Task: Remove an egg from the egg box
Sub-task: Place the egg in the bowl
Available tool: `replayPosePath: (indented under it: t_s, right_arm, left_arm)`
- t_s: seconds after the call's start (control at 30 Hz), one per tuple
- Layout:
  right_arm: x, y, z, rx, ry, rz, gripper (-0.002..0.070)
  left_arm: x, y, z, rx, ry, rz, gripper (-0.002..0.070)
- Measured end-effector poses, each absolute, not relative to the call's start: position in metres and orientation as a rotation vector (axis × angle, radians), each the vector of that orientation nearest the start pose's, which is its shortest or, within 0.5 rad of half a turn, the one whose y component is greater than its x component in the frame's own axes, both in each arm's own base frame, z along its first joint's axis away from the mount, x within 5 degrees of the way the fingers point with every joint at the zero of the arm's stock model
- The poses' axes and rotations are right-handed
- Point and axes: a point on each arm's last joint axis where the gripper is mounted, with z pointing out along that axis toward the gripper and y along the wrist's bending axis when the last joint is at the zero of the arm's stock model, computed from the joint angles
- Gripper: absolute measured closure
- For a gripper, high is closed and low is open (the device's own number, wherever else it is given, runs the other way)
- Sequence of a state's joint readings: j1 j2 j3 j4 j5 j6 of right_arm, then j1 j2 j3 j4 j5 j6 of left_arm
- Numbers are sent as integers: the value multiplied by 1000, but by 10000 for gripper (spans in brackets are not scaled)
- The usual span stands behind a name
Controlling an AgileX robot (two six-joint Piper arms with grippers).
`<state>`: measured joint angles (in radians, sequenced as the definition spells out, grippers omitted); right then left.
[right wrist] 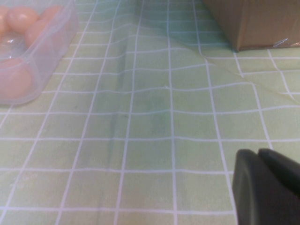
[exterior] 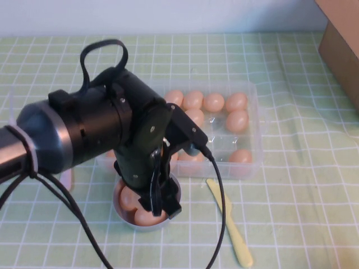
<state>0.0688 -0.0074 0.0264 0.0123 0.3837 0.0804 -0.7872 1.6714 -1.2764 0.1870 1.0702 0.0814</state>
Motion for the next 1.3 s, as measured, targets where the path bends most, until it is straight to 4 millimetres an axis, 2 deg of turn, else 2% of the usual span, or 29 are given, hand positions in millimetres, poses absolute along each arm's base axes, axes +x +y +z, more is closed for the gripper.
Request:
replayPosePath:
  t_s: [0.17,0.3,0.5,0.8,0.9,1.07,1.3]
  right_arm:
    - [52,4,170,19,1888,114,694]
    - [52,4,170,19,1888,114,694]
    - [52,4,170,19,1888,114,694]
    - [52,4,170,19,1888,114,694]
    - [52,4,170,19,1888,114,694]
    - [52,4,170,19,1888,114,694]
    - [52,4,170,19,1888,114,694]
  left_arm:
    - [244,-225,245,1315,2528,100,316]
    - [247,-229,244,1306,2493,80,316]
    - [251,-233,230,1326,2510,95,316]
    - [252,-234,228,1327,2506,92,314]
    - [252,-234,228,1327,2506,92,295]
    - [251,-235,228,1312,2522,64,216]
    - [249,-234,233,1298,2518,43,190]
